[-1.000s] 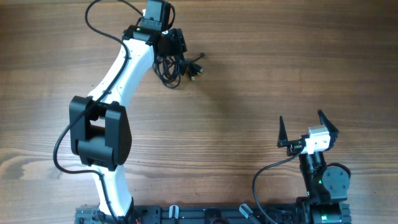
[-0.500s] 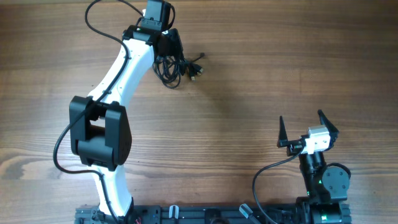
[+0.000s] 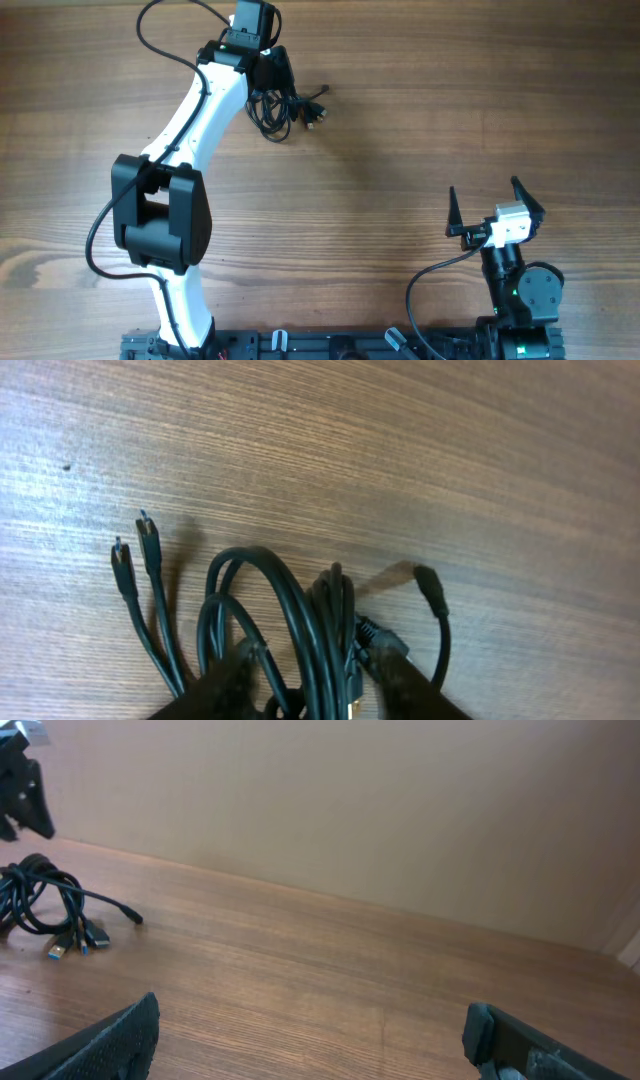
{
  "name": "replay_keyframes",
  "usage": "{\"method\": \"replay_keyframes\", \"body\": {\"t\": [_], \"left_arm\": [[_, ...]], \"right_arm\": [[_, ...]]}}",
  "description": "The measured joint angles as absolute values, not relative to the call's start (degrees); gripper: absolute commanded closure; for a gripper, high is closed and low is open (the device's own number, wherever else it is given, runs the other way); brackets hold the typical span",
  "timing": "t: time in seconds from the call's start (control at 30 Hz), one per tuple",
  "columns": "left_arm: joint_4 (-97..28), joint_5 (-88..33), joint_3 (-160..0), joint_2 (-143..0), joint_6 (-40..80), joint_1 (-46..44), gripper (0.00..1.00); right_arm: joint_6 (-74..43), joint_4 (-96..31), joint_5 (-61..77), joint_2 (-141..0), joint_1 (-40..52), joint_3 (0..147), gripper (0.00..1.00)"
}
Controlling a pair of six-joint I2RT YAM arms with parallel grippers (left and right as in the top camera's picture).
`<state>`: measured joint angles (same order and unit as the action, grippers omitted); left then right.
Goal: Untangle cables
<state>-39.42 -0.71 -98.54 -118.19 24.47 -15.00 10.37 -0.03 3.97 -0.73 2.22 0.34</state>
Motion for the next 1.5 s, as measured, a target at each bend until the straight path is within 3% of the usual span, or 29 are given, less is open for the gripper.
{"method": "replay_keyframes", "body": {"t": [0.27,0.63,0.77,1.2,1.3,1.5], "left_arm": [[-41.0,-0.7,-98.5,-118.2,24.5,-15.1,0.23],[-40.8,-0.7,-98.5,-118.8,24.6,-16.6,0.2],[-40.8,-0.7,-98.5,-119.1,24.5,-16.6,0.14],[-40.3,-0.7,-98.5,-119.1,24.5,-16.6,0.22],[-40.3,-0.7,-98.5,-119.1,24.5,-16.6,0.1],[-40.2,-0.7,-98.5,-118.9,22.9,-16.3,0.06]], "right_arm": [[10.4,0.0,4.0,-0.7,2.2,0.4,0.0],[10.4,0.0,4.0,-0.7,2.2,0.4,0.0],[10.4,0.0,4.0,-0.7,2.2,0.3,0.0],[10.4,0.7,4.0,-0.7,2.2,0.3,0.0],[10.4,3.8,9.5,-0.7,2.2,0.3,0.0],[8.4,4.2,16.7,-0.7,2.2,0.5,0.0]]}}
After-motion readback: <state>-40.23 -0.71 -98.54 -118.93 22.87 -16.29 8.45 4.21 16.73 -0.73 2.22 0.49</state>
